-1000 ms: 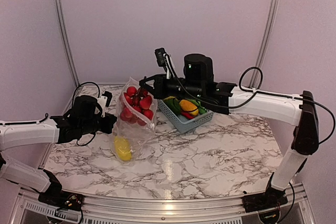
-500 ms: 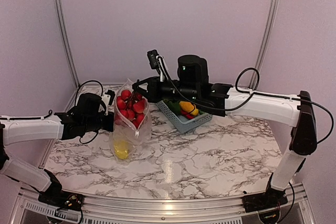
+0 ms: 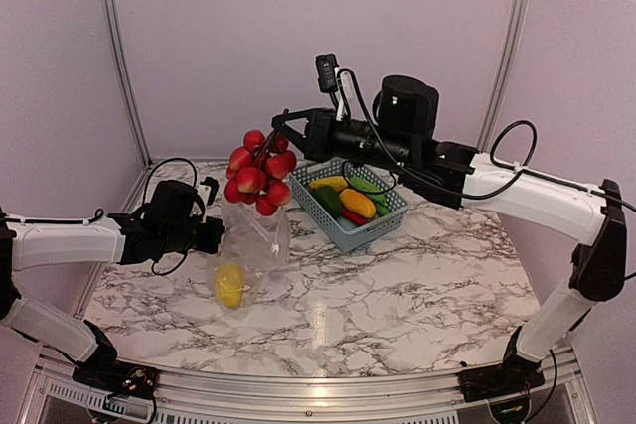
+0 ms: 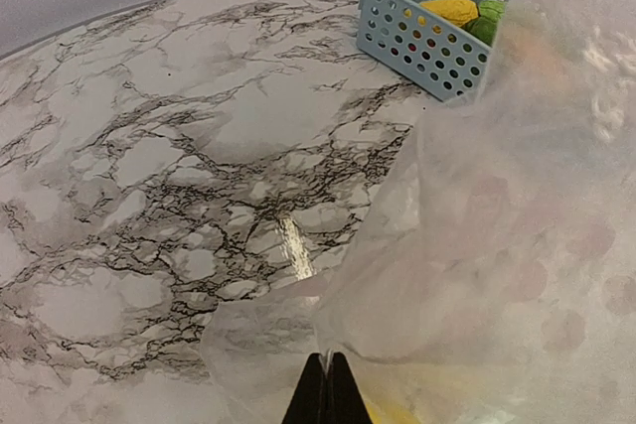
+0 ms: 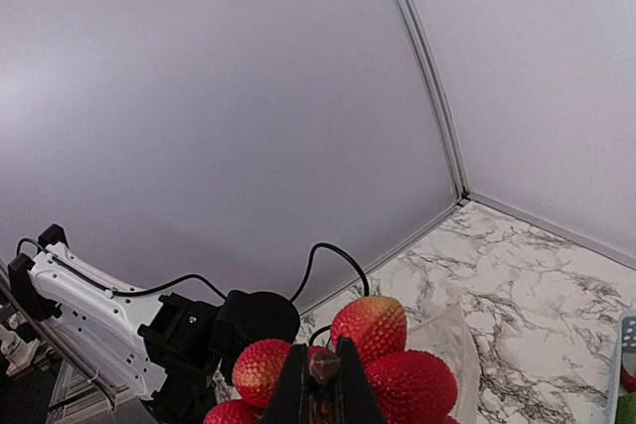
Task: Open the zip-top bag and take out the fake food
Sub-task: Pick up the fake fruit from the zipper food storage bag, then place the fake fruit in the bin.
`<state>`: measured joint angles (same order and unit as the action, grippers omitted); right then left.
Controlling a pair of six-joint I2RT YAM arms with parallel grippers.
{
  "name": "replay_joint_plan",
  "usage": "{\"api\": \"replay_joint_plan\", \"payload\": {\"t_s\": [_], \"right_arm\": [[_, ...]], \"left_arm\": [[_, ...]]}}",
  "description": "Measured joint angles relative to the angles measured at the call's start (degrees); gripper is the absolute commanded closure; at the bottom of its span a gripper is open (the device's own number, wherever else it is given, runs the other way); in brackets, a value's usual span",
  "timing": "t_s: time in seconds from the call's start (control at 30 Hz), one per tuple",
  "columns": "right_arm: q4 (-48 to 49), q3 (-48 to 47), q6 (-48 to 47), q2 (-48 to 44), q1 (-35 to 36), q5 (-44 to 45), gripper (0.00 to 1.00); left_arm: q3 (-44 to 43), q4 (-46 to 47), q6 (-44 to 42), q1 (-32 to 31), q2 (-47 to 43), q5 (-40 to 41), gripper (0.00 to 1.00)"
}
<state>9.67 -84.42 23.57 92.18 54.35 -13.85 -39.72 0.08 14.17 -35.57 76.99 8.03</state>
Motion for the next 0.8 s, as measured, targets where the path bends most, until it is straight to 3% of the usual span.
{"api": "replay_joint_plan", "payload": {"t_s": [0.8], "right_arm": [[-5.9,0.0,-3.1,-4.5,-4.9,4.3,1.00]], "left_arm": [[0.4,0.0,0.0,0.0,-0.2,0.0,1.00]]}}
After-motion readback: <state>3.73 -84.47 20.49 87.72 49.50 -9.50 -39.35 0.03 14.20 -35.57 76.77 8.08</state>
